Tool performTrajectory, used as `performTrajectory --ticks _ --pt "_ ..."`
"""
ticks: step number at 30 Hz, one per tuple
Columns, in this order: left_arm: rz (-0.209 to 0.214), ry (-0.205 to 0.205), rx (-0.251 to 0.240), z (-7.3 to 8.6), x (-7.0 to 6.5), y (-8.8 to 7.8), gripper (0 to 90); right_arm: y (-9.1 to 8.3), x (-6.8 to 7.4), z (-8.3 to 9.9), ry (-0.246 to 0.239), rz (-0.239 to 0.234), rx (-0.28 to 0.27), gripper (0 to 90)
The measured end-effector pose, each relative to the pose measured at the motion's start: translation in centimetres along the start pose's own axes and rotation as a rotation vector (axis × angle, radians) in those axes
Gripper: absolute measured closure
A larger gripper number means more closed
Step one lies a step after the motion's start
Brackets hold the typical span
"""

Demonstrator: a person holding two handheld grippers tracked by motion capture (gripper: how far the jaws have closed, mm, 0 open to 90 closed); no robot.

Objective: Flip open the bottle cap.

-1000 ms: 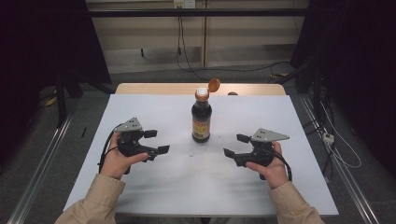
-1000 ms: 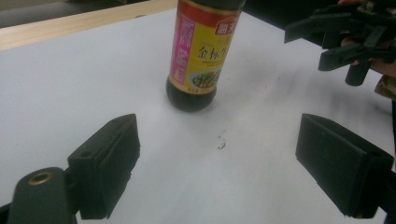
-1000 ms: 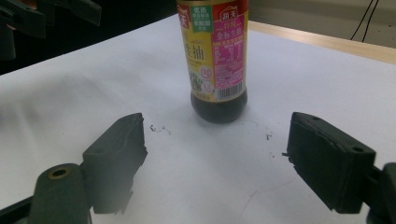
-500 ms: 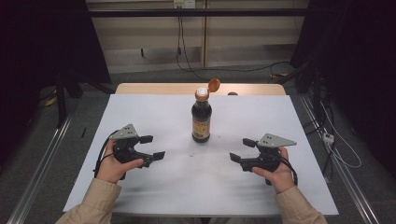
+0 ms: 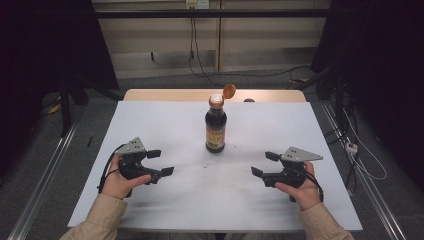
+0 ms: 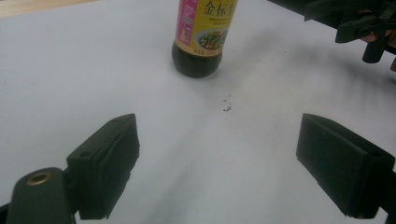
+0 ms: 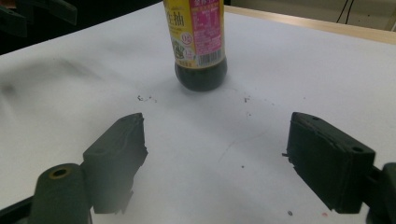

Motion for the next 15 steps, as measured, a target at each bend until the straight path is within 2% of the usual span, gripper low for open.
performTrajectory --ticks 15 --pt "-0.015 -0.013 0.01 1.9 -0.2 -1.2 12.4 -1.7 -0.2 1.1 0.008 0.022 -0.003 19.5"
Point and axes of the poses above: each handheld gripper's, and its own axes: y roughly forward along the jaws, z roughly out of its underside, x roughly to its left, the point moved 7 cm from there along y, roughly forward along the jaws, and after that the axes turned 6 degrees about -x, right-handed, at the moved point
